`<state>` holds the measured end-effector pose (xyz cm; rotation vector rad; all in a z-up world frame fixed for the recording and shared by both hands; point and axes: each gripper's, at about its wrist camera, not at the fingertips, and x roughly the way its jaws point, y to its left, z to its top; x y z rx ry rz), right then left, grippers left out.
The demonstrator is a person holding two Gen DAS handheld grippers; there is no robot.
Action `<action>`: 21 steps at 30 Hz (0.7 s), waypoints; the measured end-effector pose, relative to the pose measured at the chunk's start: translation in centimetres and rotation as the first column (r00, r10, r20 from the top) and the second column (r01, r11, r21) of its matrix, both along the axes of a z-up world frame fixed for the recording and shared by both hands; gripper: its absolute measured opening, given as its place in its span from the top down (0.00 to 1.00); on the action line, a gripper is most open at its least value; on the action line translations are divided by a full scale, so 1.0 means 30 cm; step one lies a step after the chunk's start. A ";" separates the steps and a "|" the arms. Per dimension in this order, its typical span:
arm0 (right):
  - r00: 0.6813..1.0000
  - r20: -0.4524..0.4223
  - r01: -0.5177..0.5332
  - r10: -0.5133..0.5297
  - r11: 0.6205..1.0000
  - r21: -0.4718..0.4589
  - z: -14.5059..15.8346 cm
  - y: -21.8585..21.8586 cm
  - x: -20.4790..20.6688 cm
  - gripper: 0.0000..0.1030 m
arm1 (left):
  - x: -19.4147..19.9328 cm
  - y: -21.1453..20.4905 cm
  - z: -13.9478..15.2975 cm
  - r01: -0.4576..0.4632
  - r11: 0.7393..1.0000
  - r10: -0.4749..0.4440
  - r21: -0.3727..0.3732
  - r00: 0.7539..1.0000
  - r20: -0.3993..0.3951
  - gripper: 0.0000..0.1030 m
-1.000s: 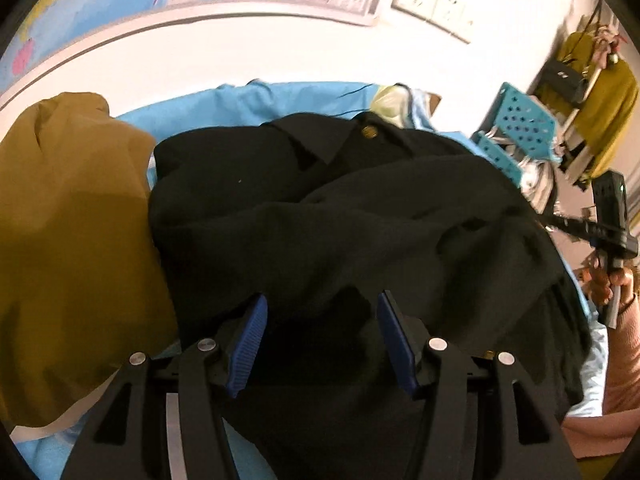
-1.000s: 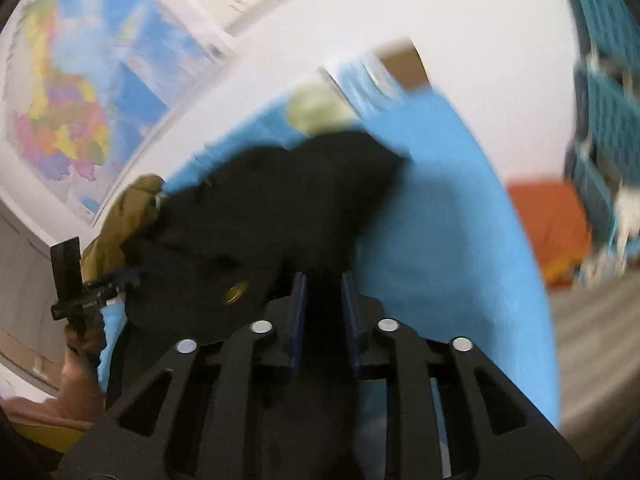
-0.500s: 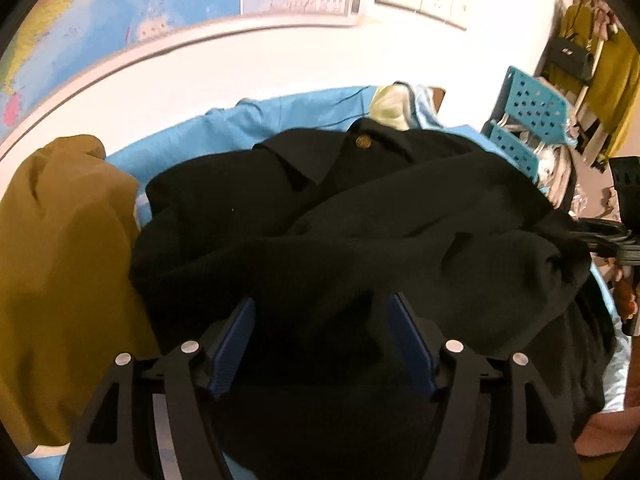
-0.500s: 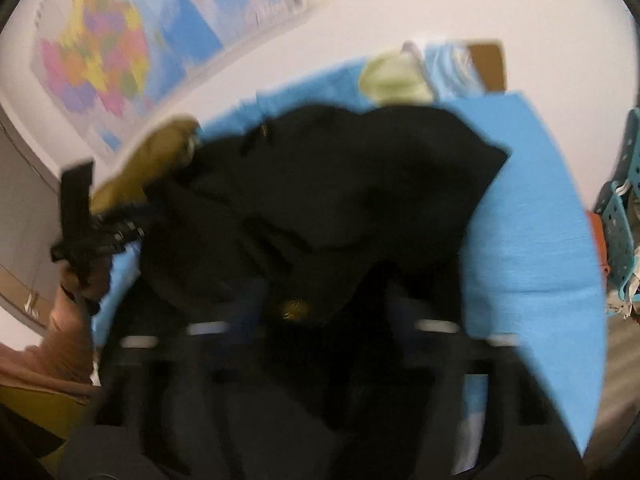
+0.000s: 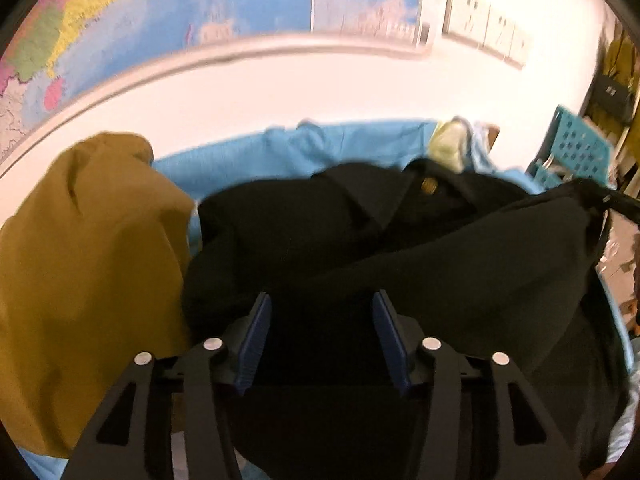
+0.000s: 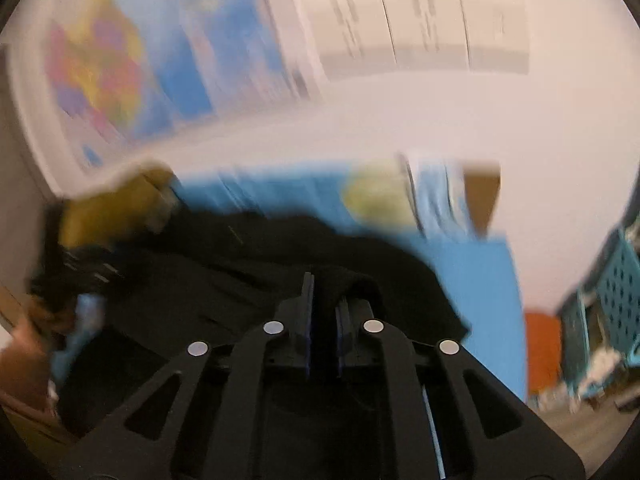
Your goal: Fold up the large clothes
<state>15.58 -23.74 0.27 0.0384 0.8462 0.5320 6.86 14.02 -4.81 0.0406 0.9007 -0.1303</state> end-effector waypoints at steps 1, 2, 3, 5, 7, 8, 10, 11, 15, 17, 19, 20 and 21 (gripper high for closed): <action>0.999 -0.051 0.017 -0.018 1.000 -0.006 -0.045 -0.006 0.023 0.79 | -0.005 -0.006 -0.009 0.003 1.000 -0.003 0.013 1.000 0.002 0.46; 0.994 -0.097 0.040 -0.042 0.999 -0.023 -0.091 -0.015 0.036 0.70 | -0.008 -0.011 -0.014 0.007 1.000 -0.007 0.024 1.000 0.005 0.44; 0.992 -0.107 0.060 -0.064 0.997 -0.038 -0.111 -0.022 0.038 0.65 | -0.013 -0.013 -0.014 0.012 1.000 -0.012 0.029 1.000 0.010 0.43; 0.990 -0.101 0.097 -0.096 0.995 -0.002 -0.112 -0.061 0.018 0.61 | -0.022 -0.017 -0.013 0.017 0.999 -0.018 0.036 1.000 0.013 0.41; 0.990 -0.069 0.130 -0.127 0.991 0.040 -0.072 -0.088 -0.014 0.54 | -0.039 -0.021 -0.008 0.027 0.999 -0.027 0.031 0.999 0.019 0.41; 0.991 -0.041 0.131 -0.129 0.989 0.063 -0.039 -0.098 -0.041 0.54 | -0.051 -0.025 -0.003 0.034 0.999 -0.035 0.031 0.999 0.027 0.41; 0.995 0.017 0.094 -0.095 0.993 0.073 0.020 -0.080 -0.084 0.54 | -0.081 -0.033 0.006 0.055 0.998 -0.056 0.028 0.997 0.049 0.38; 0.997 0.043 0.065 -0.068 0.996 0.061 0.039 -0.059 -0.110 0.54 | -0.095 -0.039 0.007 0.067 0.997 -0.069 0.030 0.996 0.057 0.36; 0.996 0.075 -0.048 0.052 0.997 -0.059 0.025 0.070 -0.139 0.58 | -0.116 -0.046 -0.017 0.076 0.996 -0.078 0.035 0.996 0.039 0.35; 0.998 0.023 -0.057 0.060 0.994 -0.096 -0.025 0.096 -0.102 0.60 | -0.124 -0.041 -0.032 0.061 0.998 -0.062 0.028 0.998 0.025 0.35; 0.999 -0.025 -0.023 0.019 0.990 -0.138 -0.087 0.095 -0.060 0.60 | -0.145 -0.031 -0.031 0.053 0.998 -0.054 0.014 0.998 0.028 0.34; 0.998 -0.059 -0.018 0.011 0.993 -0.117 -0.113 0.084 -0.043 0.59 | -0.160 -0.024 -0.027 0.051 0.999 -0.051 0.003 0.998 0.031 0.31; 0.997 -0.071 -0.014 0.008 0.995 -0.095 -0.118 0.075 -0.042 0.59 | -0.183 -0.013 -0.018 0.049 0.999 -0.048 -0.012 0.998 0.035 0.29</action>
